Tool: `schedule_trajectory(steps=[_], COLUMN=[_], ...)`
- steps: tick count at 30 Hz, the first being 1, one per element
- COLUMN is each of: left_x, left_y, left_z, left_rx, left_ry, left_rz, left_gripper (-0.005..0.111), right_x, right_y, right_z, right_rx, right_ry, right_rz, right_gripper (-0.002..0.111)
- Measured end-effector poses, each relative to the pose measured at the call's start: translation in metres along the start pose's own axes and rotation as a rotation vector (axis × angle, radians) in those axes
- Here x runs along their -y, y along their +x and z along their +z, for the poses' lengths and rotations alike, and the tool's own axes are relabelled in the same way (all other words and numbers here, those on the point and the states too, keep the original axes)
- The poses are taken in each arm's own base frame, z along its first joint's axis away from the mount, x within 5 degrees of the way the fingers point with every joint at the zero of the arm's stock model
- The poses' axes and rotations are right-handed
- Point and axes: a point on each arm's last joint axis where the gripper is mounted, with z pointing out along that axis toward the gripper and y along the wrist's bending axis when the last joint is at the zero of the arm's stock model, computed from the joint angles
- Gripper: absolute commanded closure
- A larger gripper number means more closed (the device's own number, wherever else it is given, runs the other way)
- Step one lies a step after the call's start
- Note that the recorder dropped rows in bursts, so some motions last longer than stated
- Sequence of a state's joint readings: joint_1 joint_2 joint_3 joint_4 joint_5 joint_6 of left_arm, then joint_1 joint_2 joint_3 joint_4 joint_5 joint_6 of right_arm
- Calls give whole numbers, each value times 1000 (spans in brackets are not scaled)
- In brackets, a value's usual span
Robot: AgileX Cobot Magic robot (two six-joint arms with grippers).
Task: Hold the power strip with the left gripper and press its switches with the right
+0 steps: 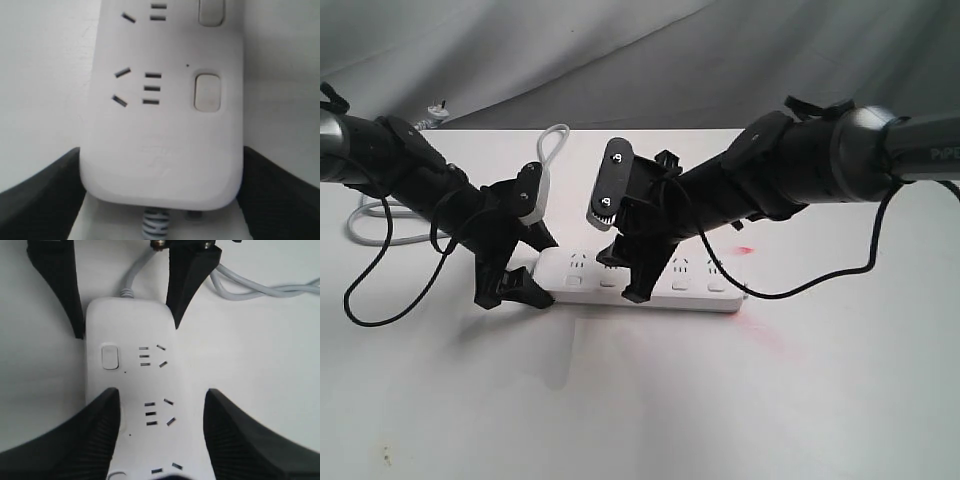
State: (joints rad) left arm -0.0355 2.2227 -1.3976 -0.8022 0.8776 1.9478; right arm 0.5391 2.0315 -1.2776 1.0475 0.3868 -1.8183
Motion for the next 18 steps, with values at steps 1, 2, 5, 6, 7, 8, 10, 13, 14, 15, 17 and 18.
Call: schedule_trajectory(steps=[1,2,5,6,7,8,10,13,14,15,17,18], left_x=[0,0,0,0,0,0,0,0,0,0,0,0], left_y=[0,0,0,0,0,0,0,0,0,0,0,0], left_z=[0,0,0,0,0,0,0,0,0,0,0,0], left_rx=[0,0,0,0,0,0,0,0,0,0,0,0], left_ry=[0,0,0,0,0,0,0,0,0,0,0,0], left_rz=[0,0,0,0,0,0,0,0,0,0,0,0], left_gripper=[52,52,52,52,52,52,52,52,52,52,52,52], right_x=[0,-2,-5,-6,-7,-6,-6,-5,-5,-4,-4,-5], right_y=[0,1,6,9,10,12,13,14,14,14,14,13], right_z=[0,3,11,14,16,18,19,19,19,19,19,20], right_rx=[-1,-5,-20,-28,-33,-38,-44,-47,-48,-48,-47,-46], right_ry=[0,-7,-21,-27,-26,-21,-15,-2,1,5,8,9], right_rz=[-2,-5,-2,2,4,5,6,8,6,7,9,9], right_gripper=[60,60,60,60,60,60,60,60,60,60,60,60])
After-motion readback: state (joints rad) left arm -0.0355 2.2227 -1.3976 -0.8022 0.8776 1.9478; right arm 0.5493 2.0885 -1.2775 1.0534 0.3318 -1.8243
